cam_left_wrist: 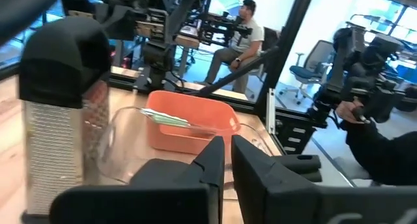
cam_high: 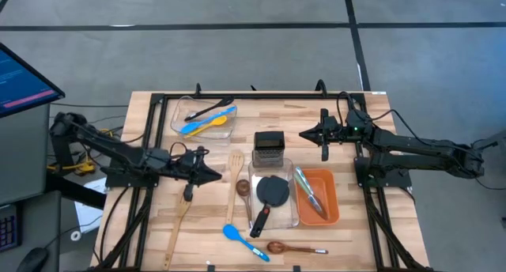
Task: Pick & Place Kitchen Items
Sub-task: Move the brown wooden ladle to the middle left of the table
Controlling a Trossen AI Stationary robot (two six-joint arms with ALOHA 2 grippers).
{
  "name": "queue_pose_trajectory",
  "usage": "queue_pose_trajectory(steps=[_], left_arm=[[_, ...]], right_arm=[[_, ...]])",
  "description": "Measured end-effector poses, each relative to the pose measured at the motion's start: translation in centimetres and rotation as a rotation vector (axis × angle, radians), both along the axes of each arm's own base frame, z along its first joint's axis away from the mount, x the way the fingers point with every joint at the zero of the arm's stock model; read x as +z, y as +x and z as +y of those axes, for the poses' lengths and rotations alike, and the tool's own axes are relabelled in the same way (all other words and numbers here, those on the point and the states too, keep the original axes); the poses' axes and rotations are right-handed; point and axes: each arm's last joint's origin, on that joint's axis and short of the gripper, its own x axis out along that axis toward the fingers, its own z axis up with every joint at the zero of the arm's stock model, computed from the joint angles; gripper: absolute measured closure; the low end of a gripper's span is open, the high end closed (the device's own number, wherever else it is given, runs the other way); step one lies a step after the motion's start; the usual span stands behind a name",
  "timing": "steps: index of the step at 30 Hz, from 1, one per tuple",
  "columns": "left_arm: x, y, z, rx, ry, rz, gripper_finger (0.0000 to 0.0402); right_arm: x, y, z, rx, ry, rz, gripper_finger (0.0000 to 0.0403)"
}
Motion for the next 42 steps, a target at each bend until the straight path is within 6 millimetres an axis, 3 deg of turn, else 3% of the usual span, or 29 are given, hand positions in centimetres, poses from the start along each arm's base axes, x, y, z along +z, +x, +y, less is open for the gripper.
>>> queue_pose_trajectory(steps=[9,12,19,24,31,37,42], left_arm=[[-0.8,1.0,-2.1,-0.010,-0.149,0.018,0.0398],[-0.2,1.4,-3.1,-0.008,-0.199,0.019,0.0399],[4.1,2.6,-5.2,-0.063,-0.287,-0.064,0.0399],[7.7,3.1,-5.4,-0.061,-0.249,-0.097,0.0400],[8.2,2.0,-4.4,0.148,-0.295,0.239,0.0400],[6.4,0.5,-4.1,0.210,-0.719,0.565,0.0400],[5.4,0.0,-5.4,0.142,-1.065,0.879,0.0400]], right_arm=[[0.0,0.0,0.0,0.000,0.000,0.000,0.0402],[0.0,0.0,0.0,0.000,0.000,0.000,0.0402],[0.0,0.0,0.0,0.000,0.000,-0.001,0.0402],[0.0,0.0,0.0,0.000,0.000,-0.003,0.0402],[0.0,0.0,0.0,-0.001,0.002,-0.002,0.0402],[0.0,0.0,0.0,0.000,0.002,-0.001,0.0402],[0.0,0.0,0.0,0.000,0.000,-0.001,0.0402]])
